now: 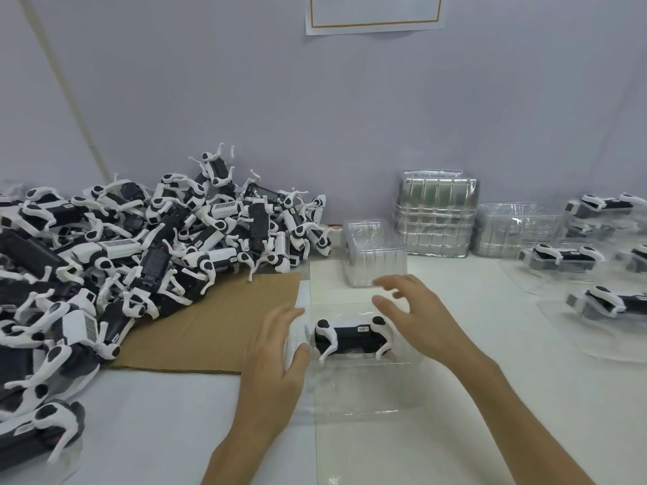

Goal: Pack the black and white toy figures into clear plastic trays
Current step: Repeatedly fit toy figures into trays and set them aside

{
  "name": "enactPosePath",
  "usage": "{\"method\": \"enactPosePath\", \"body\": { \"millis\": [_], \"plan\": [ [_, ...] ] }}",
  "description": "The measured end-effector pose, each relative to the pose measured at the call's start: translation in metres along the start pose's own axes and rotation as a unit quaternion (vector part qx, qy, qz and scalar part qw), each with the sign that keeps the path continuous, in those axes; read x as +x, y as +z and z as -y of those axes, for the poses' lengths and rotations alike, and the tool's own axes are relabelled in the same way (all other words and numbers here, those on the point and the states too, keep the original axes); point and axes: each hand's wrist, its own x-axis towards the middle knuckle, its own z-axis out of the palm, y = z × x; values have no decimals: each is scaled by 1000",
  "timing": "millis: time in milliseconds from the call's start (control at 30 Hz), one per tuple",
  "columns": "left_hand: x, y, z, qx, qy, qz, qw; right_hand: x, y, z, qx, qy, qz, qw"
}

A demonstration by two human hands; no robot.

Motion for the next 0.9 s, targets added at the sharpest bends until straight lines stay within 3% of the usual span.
{"method": "enactPosePath", "body": {
  "millis": [100, 200, 300, 500, 700, 900],
  "plan": [
    [0, -3, -1, 12, -89, 26, 996, 2, -11, -7, -18, 161, 53, 985],
    [-1, -5, -4, 18, -117, 72, 990, 3, -14, -9, -51, 213, 118, 969],
    [1, -3, -2, -23, -109, 63, 992, 0, -13, -5, 11, 196, 126, 973],
    [4, -5, -6, -235, -71, 15, 969, -3, -7, 3, 204, 112, 129, 964],
    [5, -2, 0, -263, -98, -39, 959, -1, 1, 5, 256, 44, 88, 962],
    [6, -1, 6, -284, -117, -37, 951, -1, 3, 7, 285, 20, 51, 957]
  ]
}}
